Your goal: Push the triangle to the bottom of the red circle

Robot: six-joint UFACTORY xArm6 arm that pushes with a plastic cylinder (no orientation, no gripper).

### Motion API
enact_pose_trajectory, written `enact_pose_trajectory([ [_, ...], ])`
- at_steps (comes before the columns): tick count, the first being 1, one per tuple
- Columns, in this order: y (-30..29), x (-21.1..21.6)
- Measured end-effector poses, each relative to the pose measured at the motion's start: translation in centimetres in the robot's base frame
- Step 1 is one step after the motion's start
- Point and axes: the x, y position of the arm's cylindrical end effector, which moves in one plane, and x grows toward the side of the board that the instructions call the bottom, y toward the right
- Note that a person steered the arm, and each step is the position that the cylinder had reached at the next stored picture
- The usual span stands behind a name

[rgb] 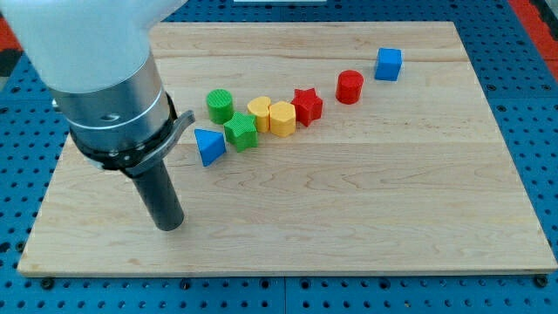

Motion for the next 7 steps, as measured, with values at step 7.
enact_pose_trajectory([
  [7, 8.3, -9.4],
])
